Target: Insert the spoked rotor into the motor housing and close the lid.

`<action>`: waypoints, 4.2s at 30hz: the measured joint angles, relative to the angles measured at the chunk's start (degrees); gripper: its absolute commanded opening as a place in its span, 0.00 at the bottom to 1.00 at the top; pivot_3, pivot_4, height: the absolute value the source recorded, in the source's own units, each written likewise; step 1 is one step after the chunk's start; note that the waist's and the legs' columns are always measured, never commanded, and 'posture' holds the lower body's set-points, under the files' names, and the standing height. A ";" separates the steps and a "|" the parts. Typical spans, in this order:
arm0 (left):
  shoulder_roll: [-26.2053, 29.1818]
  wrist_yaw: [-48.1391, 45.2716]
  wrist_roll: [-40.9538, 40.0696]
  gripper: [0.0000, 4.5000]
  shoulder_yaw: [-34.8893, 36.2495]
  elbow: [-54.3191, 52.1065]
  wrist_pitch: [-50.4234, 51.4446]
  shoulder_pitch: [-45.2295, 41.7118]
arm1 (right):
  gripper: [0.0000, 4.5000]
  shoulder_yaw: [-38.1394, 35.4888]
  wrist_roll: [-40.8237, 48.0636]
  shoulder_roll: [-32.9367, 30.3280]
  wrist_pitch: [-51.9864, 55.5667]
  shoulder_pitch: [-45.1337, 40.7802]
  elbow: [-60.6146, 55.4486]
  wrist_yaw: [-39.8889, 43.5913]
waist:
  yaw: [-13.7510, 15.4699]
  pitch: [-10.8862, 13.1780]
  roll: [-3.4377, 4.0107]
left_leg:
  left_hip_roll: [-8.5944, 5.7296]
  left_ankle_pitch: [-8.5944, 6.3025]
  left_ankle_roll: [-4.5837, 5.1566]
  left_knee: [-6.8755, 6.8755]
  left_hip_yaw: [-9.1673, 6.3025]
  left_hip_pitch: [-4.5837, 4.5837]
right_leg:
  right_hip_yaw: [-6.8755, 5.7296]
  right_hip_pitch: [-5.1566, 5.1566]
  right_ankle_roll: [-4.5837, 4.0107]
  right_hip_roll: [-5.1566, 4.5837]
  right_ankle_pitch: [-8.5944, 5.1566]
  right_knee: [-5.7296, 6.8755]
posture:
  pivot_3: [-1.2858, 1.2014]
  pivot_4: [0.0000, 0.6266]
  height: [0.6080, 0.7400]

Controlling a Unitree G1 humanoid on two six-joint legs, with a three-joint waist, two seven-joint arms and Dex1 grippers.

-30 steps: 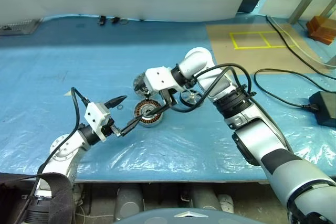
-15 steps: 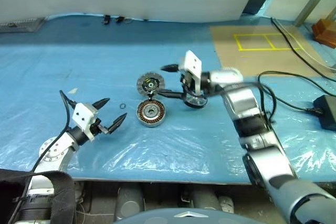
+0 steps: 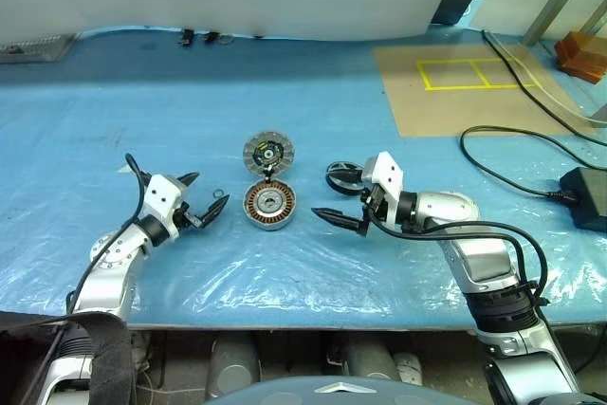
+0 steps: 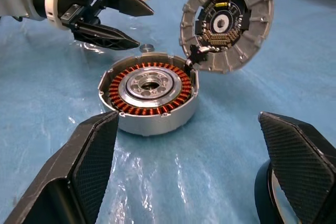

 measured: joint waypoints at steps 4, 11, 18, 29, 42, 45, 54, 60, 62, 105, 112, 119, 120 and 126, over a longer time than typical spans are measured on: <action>-1.28 1.95 2.37 1.00 -1.72 0.26 2.04 0.01 | 0.99 0.12 0.14 -0.23 0.00 0.00 0.00 -0.81 | 0.03 0.00 0.00 | 0.00 0.00 0.00 -0.01 0.01 -0.01 | -0.01 0.00 0.02 0.00 -0.01 -0.04 | 0.52 0.24 1.00; -1.96 3.35 2.24 1.00 -1.91 -0.69 6.71 -0.79 | 0.99 1.64 0.12 -1.91 0.08 0.89 0.33 -0.52 | 0.10 0.00 0.00 | -0.02 0.00 0.01 -0.03 0.00 -0.02 | -0.02 0.04 0.04 0.00 -0.02 -0.07 | 0.52 0.24 1.00; -1.94 3.49 2.12 0.58 -2.71 -3.09 9.29 0.60 | 1.00 3.40 -0.28 -2.71 -0.78 1.08 0.86 -0.72 | -0.06 -0.02 0.03 | -0.01 -0.01 0.01 -0.04 -0.01 0.06 | -0.02 0.14 0.39 0.00 -0.21 -0.07 | 0.52 0.24 1.00; -1.93 4.16 2.09 0.50 -2.40 -0.99 8.29 -0.11 | 1.00 4.60 -0.51 -2.69 -2.40 0.99 2.08 -1.30 | 0.00 -0.10 0.14 | -0.02 -0.01 0.02 -0.05 0.00 0.11 | -0.02 0.19 0.41 0.00 -0.22 -0.09 | 0.52 0.24 1.00; -1.92 3.51 1.47 0.25 -2.92 -1.85 9.62 0.85 | 1.00 4.98 -0.57 -1.13 -2.68 0.97 3.18 -2.68 | 0.00 -0.29 0.39 | -0.05 -0.01 0.02 -0.35 -0.01 0.12 | -0.02 0.29 0.50 -0.01 -0.18 -0.53 | 0.52 0.24 1.00; -1.92 3.54 1.44 0.25 -2.83 -2.52 10.26 1.10 | 1.00 4.98 -0.57 -0.99 -2.68 0.76 3.42 -2.74 | -0.02 -0.32 0.44 | -0.05 -0.01 0.02 -0.43 0.00 0.13 | -0.03 0.29 0.50 -0.01 -0.18 -0.58 | 0.52 0.24 1.00; -3.05 -2.54 -3.08 0.25 -2.91 -5.29 8.53 3.05 | 1.00 4.39 1.08 -1.15 -1.67 0.32 3.66 -1.86 | 0.05 -0.31 0.42 | -0.08 -0.01 0.03 -0.51 0.02 0.04 | -0.03 0.16 0.48 -0.02 -0.17 -0.69 | 0.52 0.24 1.00; -3.90 -6.38 -9.79 0.25 -2.97 -11.94 13.61 -2.28 | 1.00 1.26 8.41 -1.68 2.55 0.23 2.07 0.72 | 1.14 -0.21 0.27 | -0.06 0.02 0.06 -0.48 0.06 -0.01 | -0.10 0.05 0.09 -0.02 0.05 -0.64 | 0.52 0.24 1.00; -3.88 -7.10 -10.57 0.25 -3.40 -13.47 15.06 -4.05 | 1.00 0.60 9.20 -1.71 3.00 0.20 2.04 0.68 | 1.14 -0.21 0.27 | -0.07 0.03 0.07 -0.49 0.06 -0.02 | -0.06 0.05 0.09 -0.02 0.05 -0.65 | 0.52 0.24 1.00; -0.48 -11.00 -1.95 0.25 -12.66 -13.86 20.29 -7.67 | 1.00 3.40 5.56 -3.21 -2.58 2.11 3.61 0.08 | 1.28 -0.21 0.27 | -0.07 0.06 0.06 -0.51 0.06 -0.04 | -0.07 0.05 0.11 0.00 0.05 -0.64 | 0.52 0.24 1.00; -0.18 -11.33 -1.49 0.25 -12.81 -13.86 20.30 -7.65 | 1.00 3.95 5.27 -2.75 -2.82 2.11 3.61 -0.40 | 1.28 -0.21 0.27 | -0.07 0.07 0.06 -0.50 0.06 -0.04 | -0.07 0.05 0.11 0.00 0.05 -0.64 | 0.52 0.24 1.00; -0.43 -11.32 -1.50 0.25 -12.94 -13.86 20.60 -7.66 | 1.00 4.05 5.12 -2.52 -2.82 2.11 3.61 -0.60 | 1.29 -0.21 0.27 | -0.07 0.06 0.05 -0.50 0.06 -0.04 | -0.07 0.05 0.11 -0.01 0.05 -0.63 | 0.52 0.24 1.00; -0.46 -11.32 -1.50 0.25 -12.96 -13.86 20.75 -7.66 | 1.00 4.05 5.10 -2.52 -2.82 2.11 3.61 -0.60 | 1.28 -0.21 0.27 | -0.07 0.06 0.05 -0.50 0.06 -0.05 | -0.07 0.05 0.11 0.00 0.05 -0.63 | 0.52 0.24 1.00; -0.52 -11.49 -0.95 0.25 -14.23 -13.84 21.47 -8.19 | 1.00 4.29 4.56 -2.52 -2.82 2.11 3.61 -0.58 | 1.32 -0.21 0.27 | -0.07 0.07 0.06 -0.50 0.06 -0.04 | -0.07 0.05 0.11 0.00 0.05 -0.63 | 0.52 0.24 1.00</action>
